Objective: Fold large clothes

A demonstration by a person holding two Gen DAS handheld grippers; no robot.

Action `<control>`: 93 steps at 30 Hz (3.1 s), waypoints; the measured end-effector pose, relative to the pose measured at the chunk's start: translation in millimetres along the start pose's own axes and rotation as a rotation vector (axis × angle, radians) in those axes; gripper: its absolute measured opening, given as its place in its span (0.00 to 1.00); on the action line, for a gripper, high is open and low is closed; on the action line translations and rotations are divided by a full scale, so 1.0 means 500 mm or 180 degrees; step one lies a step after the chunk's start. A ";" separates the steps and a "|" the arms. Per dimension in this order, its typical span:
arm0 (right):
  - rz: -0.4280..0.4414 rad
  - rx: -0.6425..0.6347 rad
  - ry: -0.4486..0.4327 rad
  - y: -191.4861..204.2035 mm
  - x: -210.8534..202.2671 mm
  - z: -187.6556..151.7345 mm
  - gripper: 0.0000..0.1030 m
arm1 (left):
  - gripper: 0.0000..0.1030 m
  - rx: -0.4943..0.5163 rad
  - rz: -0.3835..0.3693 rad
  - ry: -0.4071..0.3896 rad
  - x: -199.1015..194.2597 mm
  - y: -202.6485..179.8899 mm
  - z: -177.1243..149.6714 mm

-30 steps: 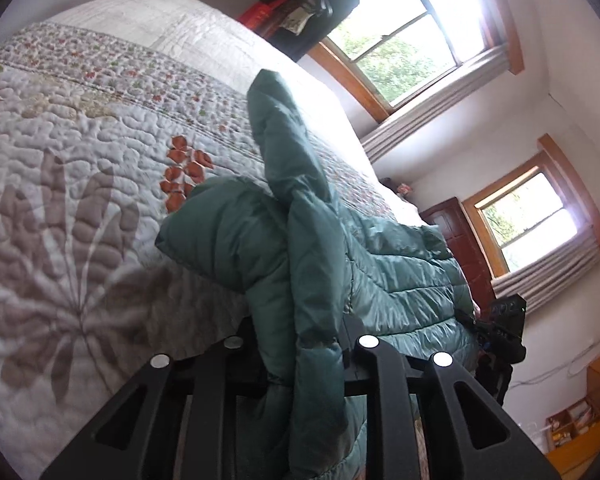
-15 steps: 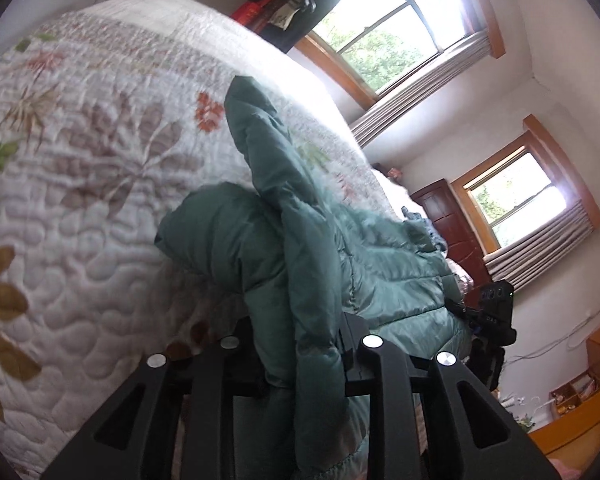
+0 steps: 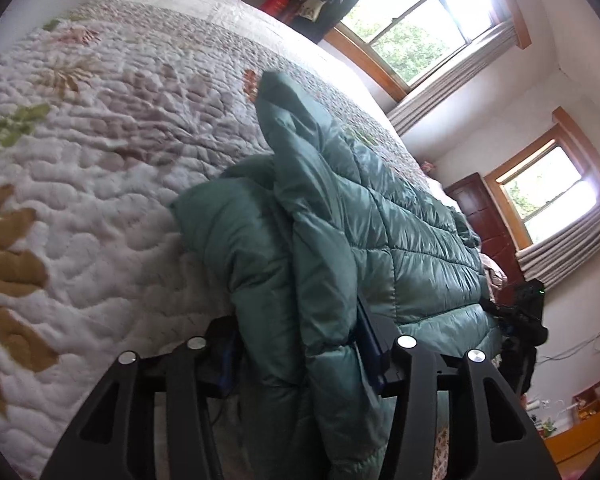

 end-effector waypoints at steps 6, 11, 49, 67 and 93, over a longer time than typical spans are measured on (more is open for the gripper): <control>-0.0117 -0.0135 -0.0262 0.030 -0.048 0.082 0.61 | 0.57 0.0236 0.0399 -0.0254 -0.073 -0.016 0.056; -0.0177 -0.0172 -0.0146 0.048 0.014 0.179 0.62 | 0.60 0.0285 0.0384 -0.0160 -0.028 -0.028 0.140; -0.0148 0.0115 0.0004 0.003 0.070 0.223 0.25 | 0.28 0.0214 0.0700 -0.0265 0.021 -0.022 0.196; -0.0452 -0.0254 0.0109 0.053 -0.041 -0.039 0.26 | 0.47 0.0557 0.0731 -0.0165 -0.039 -0.178 0.005; -0.0456 0.0033 0.0228 -0.018 0.009 -0.083 0.11 | 0.49 0.0615 0.0782 -0.0059 0.034 -0.134 -0.045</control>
Point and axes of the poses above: each gripper's, at about its wrist camera, not at the fingertips, and x roughly the way its jaws point, y to its left, z to its top, the point moved 8 cm from there along x, roughly the way its jaws point, and after that the axes turned 3 degrees about x, right-handed, at the moved point
